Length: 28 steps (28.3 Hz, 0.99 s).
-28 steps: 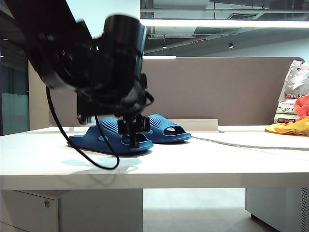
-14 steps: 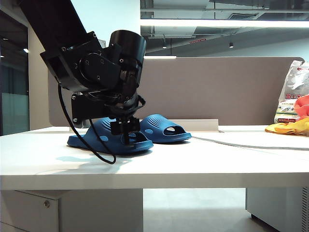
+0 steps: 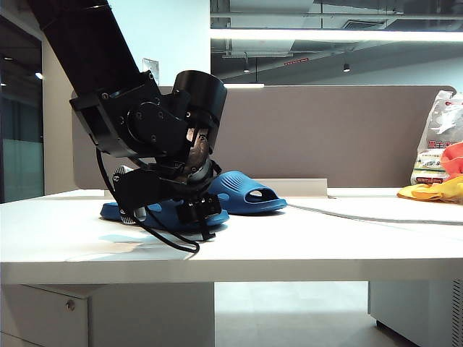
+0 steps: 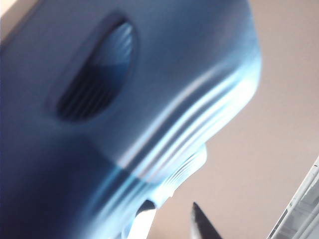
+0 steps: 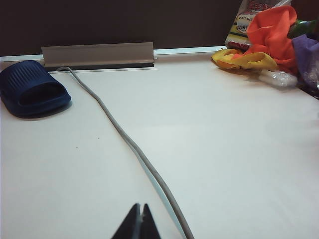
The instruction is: Interlock the pair of blue slippers on the table with their fronts facing up.
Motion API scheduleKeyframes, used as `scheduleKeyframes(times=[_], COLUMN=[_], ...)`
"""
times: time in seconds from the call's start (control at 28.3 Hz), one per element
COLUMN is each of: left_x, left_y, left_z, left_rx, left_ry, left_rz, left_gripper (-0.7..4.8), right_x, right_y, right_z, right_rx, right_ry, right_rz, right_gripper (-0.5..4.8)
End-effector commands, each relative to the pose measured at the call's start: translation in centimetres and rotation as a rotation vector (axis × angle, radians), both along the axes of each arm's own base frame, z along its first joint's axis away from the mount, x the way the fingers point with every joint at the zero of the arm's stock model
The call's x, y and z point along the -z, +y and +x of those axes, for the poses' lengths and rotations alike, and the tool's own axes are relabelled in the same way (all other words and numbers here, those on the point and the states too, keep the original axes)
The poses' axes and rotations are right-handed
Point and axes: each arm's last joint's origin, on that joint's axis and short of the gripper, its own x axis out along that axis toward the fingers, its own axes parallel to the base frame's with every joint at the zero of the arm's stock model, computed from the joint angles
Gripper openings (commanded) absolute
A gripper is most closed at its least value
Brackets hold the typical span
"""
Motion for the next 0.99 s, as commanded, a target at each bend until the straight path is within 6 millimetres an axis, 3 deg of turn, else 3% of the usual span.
scheduleKeyframes(times=[0.04, 0.32, 0.35, 0.42, 0.46, 0.74, 0.88, 0.99], left_x=[0.2, 0.0, -0.1, -0.5, -0.6, -0.7, -1.7, -4.1], left_y=[-1.1, 2.4, 2.6, 2.6, 2.6, 2.6, 4.3, 6.5], left_z=[-0.7, 1.8, 2.0, 2.3, 2.3, 2.8, 3.3, 3.2], left_rx=[-0.007, -0.116, -0.11, -0.041, -0.014, 0.41, 0.635, 0.741], left_ry=[0.003, 0.001, -0.008, -0.031, -0.034, -0.036, -0.046, -0.042], left_rz=[0.031, 0.057, 0.05, 0.072, 0.086, 0.217, 0.404, 0.64], left_gripper=[2.47, 2.32, 2.1, 0.13, -0.07, -0.06, -0.06, -0.06], right_x=[-0.1, -0.1, -0.1, -0.1, -0.1, -0.1, -0.1, -0.1], right_y=[0.0, 0.0, 0.0, 0.0, 0.0, 0.0, 0.0, 0.0], right_z=[0.0, 0.0, 0.0, 0.0, 0.0, 0.0, 0.0, 0.0], right_rx=[-0.001, -0.001, -0.001, -0.001, -0.001, -0.001, -0.001, -0.001], right_ry=[-0.008, -0.009, -0.008, -0.008, -0.008, -0.009, -0.008, -0.008], right_rz=[0.003, 0.003, 0.003, 0.003, 0.003, 0.003, 0.003, 0.003], right_gripper=[-0.04, -0.04, -0.04, -0.04, -0.04, -0.04, -0.04, -0.04])
